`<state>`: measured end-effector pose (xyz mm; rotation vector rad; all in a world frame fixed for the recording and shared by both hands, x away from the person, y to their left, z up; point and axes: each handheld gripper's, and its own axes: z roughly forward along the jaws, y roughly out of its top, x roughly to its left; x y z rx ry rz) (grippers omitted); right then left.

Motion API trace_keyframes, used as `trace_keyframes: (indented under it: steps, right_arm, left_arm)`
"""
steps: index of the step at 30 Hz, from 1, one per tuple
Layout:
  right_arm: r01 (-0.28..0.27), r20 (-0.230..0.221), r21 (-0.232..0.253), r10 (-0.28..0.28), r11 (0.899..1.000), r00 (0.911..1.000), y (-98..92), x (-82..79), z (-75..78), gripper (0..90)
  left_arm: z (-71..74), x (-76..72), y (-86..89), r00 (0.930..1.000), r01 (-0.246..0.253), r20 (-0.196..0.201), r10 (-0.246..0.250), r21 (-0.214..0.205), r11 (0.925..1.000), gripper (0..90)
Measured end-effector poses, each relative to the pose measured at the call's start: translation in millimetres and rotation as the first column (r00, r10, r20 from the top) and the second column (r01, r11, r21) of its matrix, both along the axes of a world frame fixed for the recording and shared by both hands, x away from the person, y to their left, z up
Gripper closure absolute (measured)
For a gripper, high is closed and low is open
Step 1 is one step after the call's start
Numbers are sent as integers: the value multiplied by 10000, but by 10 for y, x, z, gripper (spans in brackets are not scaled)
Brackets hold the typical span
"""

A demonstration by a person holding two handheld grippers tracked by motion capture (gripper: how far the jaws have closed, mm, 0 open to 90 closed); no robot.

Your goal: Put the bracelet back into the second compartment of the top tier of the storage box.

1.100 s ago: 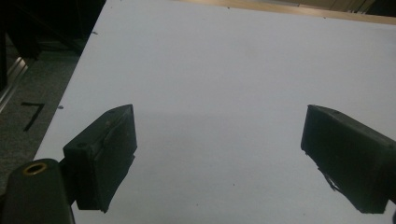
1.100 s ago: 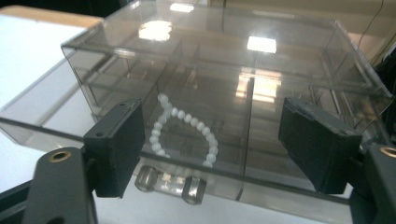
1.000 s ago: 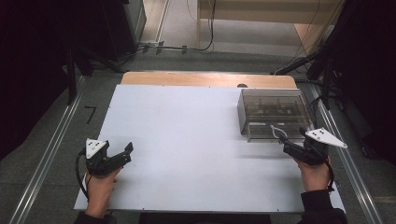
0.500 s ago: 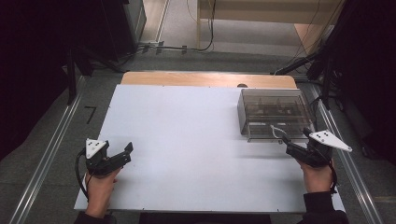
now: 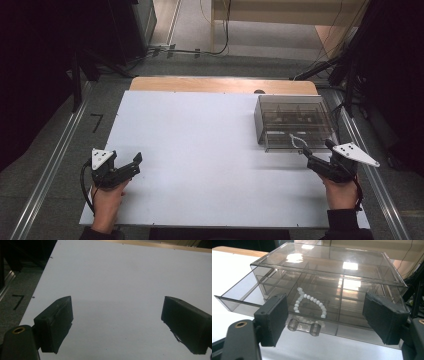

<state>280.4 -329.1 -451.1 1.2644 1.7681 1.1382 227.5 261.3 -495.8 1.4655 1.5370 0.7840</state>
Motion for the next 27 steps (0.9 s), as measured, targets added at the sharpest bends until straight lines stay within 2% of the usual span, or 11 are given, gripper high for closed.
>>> trace_keyframes:
  steps: [16,27]
  right_arm:
    - [15,-154,110,-13,9999,9999,-58,-128,-31,189]
    - [-57,-470,138,64,9999,9989,-96,-243,-106,189]
  left_arm:
    - [0,-1,-1,10000,-26,-1,26,0,10000,110]
    - [0,-1,-4,10000,-16,-21,16,9,10000,110]
